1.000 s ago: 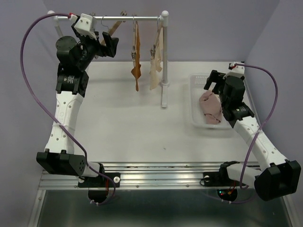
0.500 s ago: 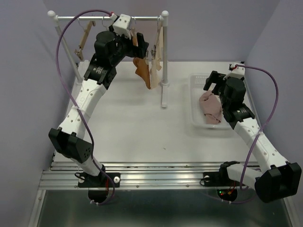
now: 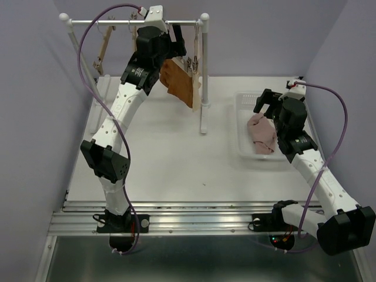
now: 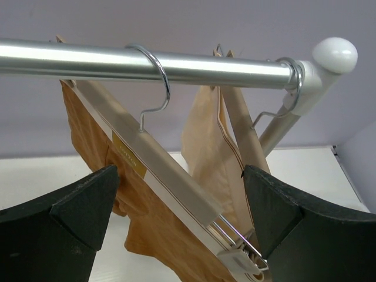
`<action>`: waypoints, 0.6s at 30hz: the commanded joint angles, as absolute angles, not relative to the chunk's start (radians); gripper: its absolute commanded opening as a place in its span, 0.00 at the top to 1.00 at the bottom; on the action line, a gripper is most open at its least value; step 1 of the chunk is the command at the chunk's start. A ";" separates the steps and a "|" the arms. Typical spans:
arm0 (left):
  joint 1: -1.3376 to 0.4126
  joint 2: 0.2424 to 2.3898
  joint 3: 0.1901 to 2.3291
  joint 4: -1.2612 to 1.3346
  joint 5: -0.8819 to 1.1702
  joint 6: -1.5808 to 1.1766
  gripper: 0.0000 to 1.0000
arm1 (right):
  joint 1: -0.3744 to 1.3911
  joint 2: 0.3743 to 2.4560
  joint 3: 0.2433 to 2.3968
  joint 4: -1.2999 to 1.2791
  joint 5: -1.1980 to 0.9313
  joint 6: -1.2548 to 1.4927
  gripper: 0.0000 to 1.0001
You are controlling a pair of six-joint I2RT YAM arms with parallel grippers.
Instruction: Remove the underwear clipped to the hanger
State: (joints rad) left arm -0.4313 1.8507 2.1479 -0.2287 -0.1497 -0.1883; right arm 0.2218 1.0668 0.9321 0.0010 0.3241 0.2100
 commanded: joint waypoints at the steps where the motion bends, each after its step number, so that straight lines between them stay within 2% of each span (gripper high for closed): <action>1: -0.437 1.876 2.255 -0.247 -0.232 -0.244 0.01 | 0.215 1.052 0.923 0.049 0.328 0.210 0.00; 18: -0.436 2.037 2.422 -0.270 -0.304 -0.265 0.01 | 0.215 1.072 0.922 0.055 0.314 0.207 0.00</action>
